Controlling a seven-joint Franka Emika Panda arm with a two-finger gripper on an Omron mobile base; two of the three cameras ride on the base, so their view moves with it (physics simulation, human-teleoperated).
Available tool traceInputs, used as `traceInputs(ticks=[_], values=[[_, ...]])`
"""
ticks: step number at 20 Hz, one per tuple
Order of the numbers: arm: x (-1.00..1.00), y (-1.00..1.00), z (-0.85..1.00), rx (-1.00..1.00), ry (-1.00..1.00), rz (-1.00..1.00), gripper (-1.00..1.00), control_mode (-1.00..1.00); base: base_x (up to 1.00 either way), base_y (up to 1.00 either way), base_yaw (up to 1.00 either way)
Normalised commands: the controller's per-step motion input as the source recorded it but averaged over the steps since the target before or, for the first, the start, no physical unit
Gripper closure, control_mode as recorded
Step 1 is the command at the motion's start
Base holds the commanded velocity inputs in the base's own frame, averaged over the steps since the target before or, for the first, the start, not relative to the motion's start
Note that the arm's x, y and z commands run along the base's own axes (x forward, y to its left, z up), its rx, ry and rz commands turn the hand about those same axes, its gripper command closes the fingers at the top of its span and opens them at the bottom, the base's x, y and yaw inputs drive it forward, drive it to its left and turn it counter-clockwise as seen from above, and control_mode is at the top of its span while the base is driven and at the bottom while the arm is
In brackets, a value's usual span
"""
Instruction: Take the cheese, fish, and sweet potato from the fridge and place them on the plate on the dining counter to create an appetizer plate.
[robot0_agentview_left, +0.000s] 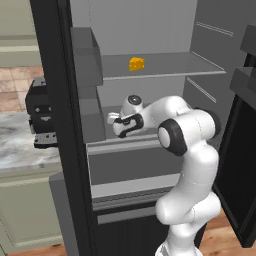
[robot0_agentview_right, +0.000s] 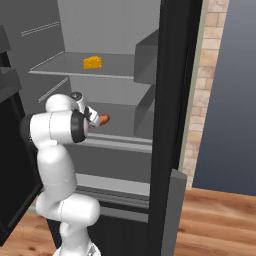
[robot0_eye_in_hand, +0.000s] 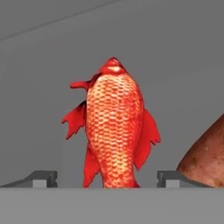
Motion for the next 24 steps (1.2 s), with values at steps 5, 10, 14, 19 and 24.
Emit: traceInputs(ticks=[5, 10, 14, 19, 24], values=[[0.06, 0.00, -0.40, 0.00, 0.00, 0.00, 1.00, -1.00, 0.00, 0.00, 0.00], [-0.01, -0.02, -0.48, 0.00, 0.00, 0.00, 1.00, -1.00, 0.00, 0.00, 0.00], [0.00, 0.00, -0.08, 0.00, 0.01, 0.00, 1.00, -1.00, 0.00, 0.00, 0.00], [-0.28, -0.14, -0.01, 0.00, -0.03, -0.01, 1.00, -1.00, 0.00, 0.00, 0.00], [-0.99, -0.30, 0.01, 0.00, -0.13, 0.00, 1.00, -1.00, 0.00, 0.00, 0.00]])
